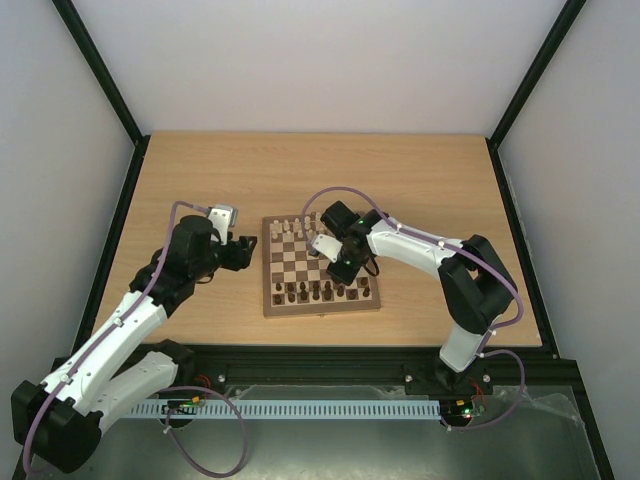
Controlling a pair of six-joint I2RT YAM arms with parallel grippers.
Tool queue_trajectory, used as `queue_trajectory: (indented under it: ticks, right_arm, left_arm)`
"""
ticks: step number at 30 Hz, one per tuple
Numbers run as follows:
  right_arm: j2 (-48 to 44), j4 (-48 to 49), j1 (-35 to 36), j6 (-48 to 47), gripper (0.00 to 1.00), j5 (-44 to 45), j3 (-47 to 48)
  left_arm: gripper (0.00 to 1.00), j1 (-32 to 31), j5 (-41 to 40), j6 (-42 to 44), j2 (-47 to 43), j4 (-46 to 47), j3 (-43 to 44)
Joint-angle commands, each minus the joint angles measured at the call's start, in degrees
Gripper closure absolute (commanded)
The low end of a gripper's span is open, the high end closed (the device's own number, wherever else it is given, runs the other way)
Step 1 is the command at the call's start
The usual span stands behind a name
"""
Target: Set up the chess pieces on the board
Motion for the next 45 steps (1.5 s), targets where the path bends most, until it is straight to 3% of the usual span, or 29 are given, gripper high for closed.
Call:
queue_trajectory:
  ticks: [1,32,38,45]
  right_arm:
    - [0.7,-2.6,0.5,0.2,0.93,-0.1,0.5]
    - [-2.0,-3.3,0.5,1.0,0.93,-1.0,-1.7]
    - [-2.4,-2.7,0.5,2.0,0.77,-1.6,-1.0]
    - [-4.4,-4.4,-0.2,2.7,0.72,-1.3,4.2]
  left_arm:
    - [0.31,0.5,0.5,0.7,0.1,0.2,-0.6]
    - [0.31,0.5,1.4,0.7,0.2,0.2,-0.7]
    - [0.31,0.5,1.4,0.6,0.2,0.1,-0.7]
    - [0.31,0.5,1.6,0.6,0.2,0.2,-0.7]
